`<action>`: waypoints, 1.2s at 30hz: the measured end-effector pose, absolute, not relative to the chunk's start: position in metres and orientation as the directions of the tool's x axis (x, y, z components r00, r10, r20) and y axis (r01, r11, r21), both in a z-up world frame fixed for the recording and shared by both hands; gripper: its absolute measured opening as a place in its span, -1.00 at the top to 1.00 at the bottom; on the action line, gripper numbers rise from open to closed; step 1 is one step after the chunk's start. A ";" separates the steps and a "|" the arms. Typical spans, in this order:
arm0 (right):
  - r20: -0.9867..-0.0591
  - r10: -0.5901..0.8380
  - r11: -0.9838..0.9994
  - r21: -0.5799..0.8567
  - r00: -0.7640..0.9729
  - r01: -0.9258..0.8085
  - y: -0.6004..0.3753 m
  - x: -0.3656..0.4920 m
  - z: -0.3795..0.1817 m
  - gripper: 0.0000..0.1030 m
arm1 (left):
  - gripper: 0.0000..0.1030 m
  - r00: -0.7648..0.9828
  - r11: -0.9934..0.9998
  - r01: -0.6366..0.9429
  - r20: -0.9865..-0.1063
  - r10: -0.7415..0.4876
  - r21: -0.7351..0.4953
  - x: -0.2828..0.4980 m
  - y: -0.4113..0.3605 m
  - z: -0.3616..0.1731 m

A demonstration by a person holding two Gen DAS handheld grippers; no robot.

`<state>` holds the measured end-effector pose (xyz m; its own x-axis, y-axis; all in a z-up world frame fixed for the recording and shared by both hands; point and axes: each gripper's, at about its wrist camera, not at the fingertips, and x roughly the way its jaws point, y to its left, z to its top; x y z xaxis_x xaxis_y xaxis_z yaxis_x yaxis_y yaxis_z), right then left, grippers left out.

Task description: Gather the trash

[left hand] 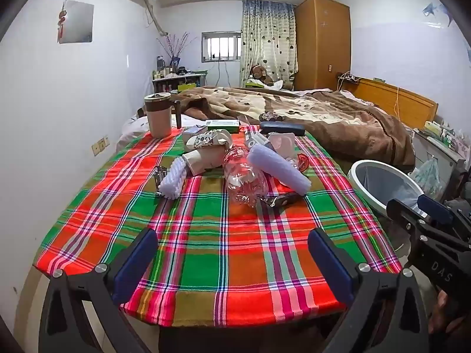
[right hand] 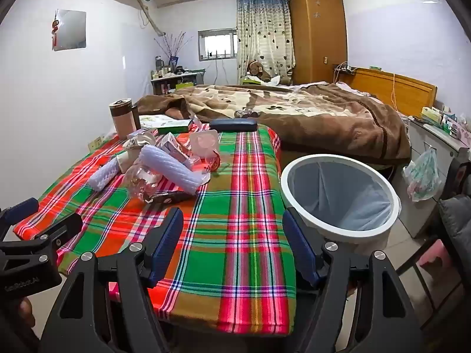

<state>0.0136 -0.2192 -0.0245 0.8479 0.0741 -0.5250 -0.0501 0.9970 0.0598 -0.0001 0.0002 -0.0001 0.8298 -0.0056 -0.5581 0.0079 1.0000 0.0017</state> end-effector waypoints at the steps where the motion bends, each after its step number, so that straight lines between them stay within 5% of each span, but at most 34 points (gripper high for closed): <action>1: -0.523 0.072 0.997 0.060 0.849 -0.048 -0.219 0.013 -0.024 -0.39 | -1.00 0.831 1.000 0.011 -0.557 -0.010 -0.002 -0.001 0.000 0.000; 36: -0.534 0.059 0.998 0.049 0.844 -0.039 -0.218 0.013 -0.024 -0.39 | -1.00 0.826 1.000 -0.012 -0.563 0.019 0.017 -0.001 0.001 -0.002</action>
